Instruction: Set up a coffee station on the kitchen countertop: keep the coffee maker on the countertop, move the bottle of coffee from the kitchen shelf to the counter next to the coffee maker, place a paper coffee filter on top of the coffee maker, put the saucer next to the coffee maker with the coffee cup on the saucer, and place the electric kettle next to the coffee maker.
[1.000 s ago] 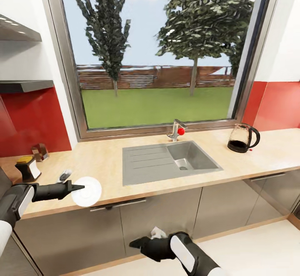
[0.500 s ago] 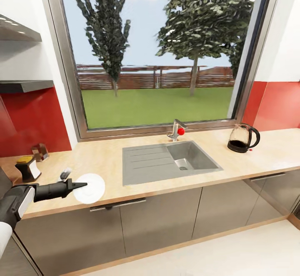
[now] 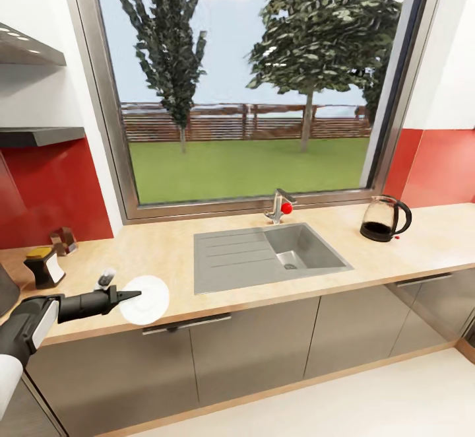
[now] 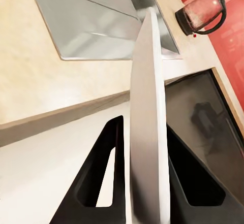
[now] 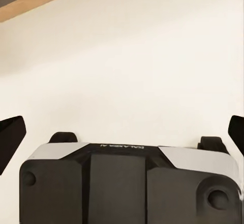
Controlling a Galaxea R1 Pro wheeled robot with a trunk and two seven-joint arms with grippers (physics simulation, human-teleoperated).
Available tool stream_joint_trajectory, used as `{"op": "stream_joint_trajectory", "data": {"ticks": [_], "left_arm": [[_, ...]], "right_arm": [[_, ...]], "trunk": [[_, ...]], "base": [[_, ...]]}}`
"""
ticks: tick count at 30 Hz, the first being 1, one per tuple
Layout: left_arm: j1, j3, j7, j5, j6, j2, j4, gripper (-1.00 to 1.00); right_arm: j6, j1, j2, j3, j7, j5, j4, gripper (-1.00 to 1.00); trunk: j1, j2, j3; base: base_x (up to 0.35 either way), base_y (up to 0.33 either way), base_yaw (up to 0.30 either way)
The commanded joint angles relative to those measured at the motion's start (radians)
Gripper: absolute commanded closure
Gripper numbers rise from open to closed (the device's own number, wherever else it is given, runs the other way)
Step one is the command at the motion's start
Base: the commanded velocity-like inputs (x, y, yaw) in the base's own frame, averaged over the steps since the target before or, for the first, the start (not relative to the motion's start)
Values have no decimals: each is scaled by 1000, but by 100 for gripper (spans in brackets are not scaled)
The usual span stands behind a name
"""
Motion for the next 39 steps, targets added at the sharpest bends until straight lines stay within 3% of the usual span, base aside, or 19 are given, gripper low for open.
{"op": "stream_joint_trajectory", "data": {"ticks": [1,11,15,18,22,30,39], "left_arm": [[0,0,0,2,3,0,1,100],[0,3,-5,7,2,0,1,100],[1,4,-93,14,1,5,-6,100],[2,4,-164,13,-1,7,-7,100],[3,3,-203,14,-3,8,-7,100],[3,1,-214,17,-3,6,-8,100],[3,-1,-215,18,-3,2,-9,100]], "right_arm": [[2,0,-2,8,1,-10,0,-100],[-1,0,-38,8,0,-11,0,-100],[-2,0,-69,8,-2,-11,0,-100],[-3,0,-79,8,-3,-12,1,-100],[-4,0,-87,8,-3,-12,1,-100],[-3,0,-91,8,-4,-12,1,-100],[-3,1,-91,8,-4,-12,1,-100]], "trunk": [[0,-1,0],[0,-1,0],[0,-1,0],[0,-1,0],[0,-1,0],[0,-1,0],[0,-1,0]], "base": [[0,0,0],[0,0,0],[0,0,28],[0,0,160],[0,0,224],[-15,0,246],[-274,-43,246]]}}
